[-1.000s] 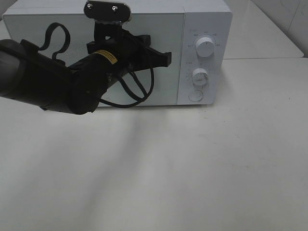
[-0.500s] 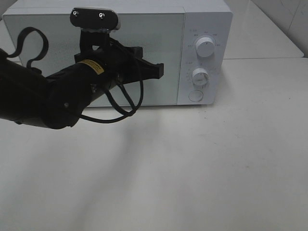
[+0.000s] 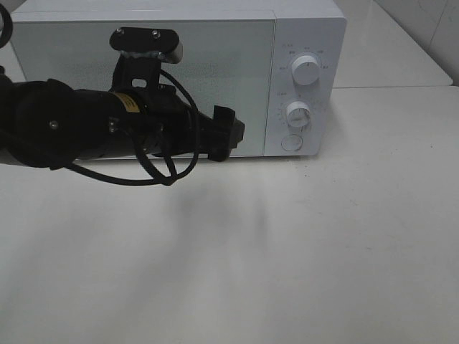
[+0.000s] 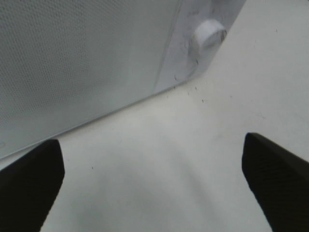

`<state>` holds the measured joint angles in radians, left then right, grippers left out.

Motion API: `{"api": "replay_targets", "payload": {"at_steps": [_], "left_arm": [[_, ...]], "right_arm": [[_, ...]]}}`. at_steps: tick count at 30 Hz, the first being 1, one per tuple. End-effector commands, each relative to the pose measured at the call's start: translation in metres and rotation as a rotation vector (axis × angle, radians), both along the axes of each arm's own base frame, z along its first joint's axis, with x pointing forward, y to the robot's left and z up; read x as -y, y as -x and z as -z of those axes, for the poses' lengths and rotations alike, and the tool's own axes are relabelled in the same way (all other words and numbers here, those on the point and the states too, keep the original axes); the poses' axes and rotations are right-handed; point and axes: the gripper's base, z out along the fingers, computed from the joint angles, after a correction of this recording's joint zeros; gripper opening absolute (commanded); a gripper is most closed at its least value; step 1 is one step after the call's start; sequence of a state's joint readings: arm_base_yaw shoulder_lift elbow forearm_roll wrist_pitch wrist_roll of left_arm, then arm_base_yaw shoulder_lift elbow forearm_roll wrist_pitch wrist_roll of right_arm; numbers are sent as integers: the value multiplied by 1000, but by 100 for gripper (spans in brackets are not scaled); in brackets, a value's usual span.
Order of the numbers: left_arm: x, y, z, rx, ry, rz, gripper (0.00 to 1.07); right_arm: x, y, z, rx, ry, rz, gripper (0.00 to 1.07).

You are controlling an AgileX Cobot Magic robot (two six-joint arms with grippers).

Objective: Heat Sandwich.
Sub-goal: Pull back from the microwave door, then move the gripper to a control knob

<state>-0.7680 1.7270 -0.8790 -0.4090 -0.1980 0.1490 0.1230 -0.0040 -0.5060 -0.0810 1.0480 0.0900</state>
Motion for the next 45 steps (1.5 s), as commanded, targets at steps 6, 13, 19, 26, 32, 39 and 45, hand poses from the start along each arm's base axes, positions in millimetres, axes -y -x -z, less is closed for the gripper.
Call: {"api": "replay_targets", "payload": {"at_steps": [6,13,19,26,32,39,45], "left_arm": [[-7,21,-5,-123,-139,140,103],[-39,26,-13,-297,-252,151,101],[-74,21,-27,-384,-267,77,101],[-133,17,-52,-425,-286,-63,101],[-177,22,-69,-462,-272,-194,101],[-216,36,-89,-461,-254,-332,101],[-243,52,-92,-478,-212,-459,101]], "right_arm": [[0,3,0,35,1,3,76],[0,3,0,35,1,3,76],[0,3,0,35,1,3,76],[0,3,0,35,1,3,76],[0,3,0,35,1,3,76],[0,3,0,35,1,3,76],[0,3,0,35,1,3,76]]}}
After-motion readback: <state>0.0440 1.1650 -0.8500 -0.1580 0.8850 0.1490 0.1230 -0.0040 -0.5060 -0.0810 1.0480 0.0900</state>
